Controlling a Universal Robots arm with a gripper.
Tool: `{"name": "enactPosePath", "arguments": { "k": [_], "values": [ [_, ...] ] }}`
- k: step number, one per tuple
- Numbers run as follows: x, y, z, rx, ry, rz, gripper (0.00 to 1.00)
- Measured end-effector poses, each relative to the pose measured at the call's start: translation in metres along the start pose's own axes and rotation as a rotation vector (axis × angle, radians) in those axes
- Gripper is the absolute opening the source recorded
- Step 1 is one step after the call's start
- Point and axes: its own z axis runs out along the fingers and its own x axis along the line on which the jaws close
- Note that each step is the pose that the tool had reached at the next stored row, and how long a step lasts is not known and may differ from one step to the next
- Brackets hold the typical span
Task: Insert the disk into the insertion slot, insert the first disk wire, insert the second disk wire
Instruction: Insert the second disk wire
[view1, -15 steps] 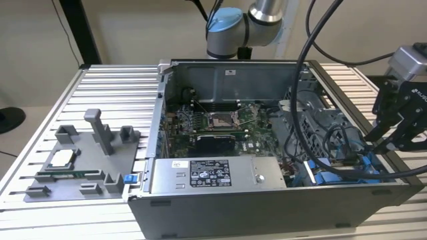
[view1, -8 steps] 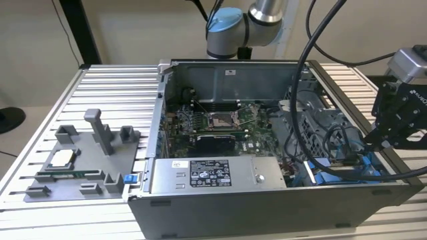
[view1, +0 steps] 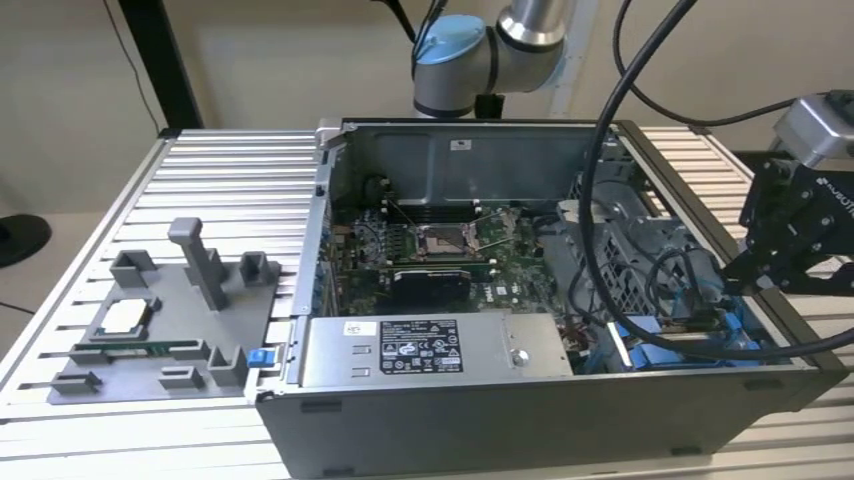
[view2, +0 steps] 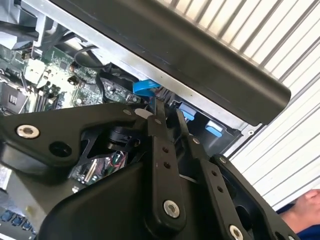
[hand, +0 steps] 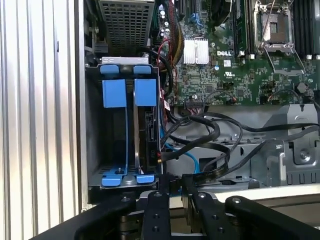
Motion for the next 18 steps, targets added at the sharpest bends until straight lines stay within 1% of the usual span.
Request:
{"name": "enactPosePath", "arguments": {
  "k": [1, 6, 11, 15, 18],
  "values": [
    [0.0001, 0.0, 0.0, -0.0002, -0.0039, 0.0, 0.0],
    [0.0008, 0.0005, -0.0002, -0.0015, -0.0242, -0.002, 0.0],
    [0.0009, 0.0049, -0.0038, -0.0027, -0.0429, -0.004, 0.0],
    [0.0008, 0.0119, -0.0069, -0.0028, -0.0515, -0.005, 0.0],
    [0.0012, 0.0202, -0.007, -0.0013, -0.0525, -0.005, 0.0]
  ]
}}
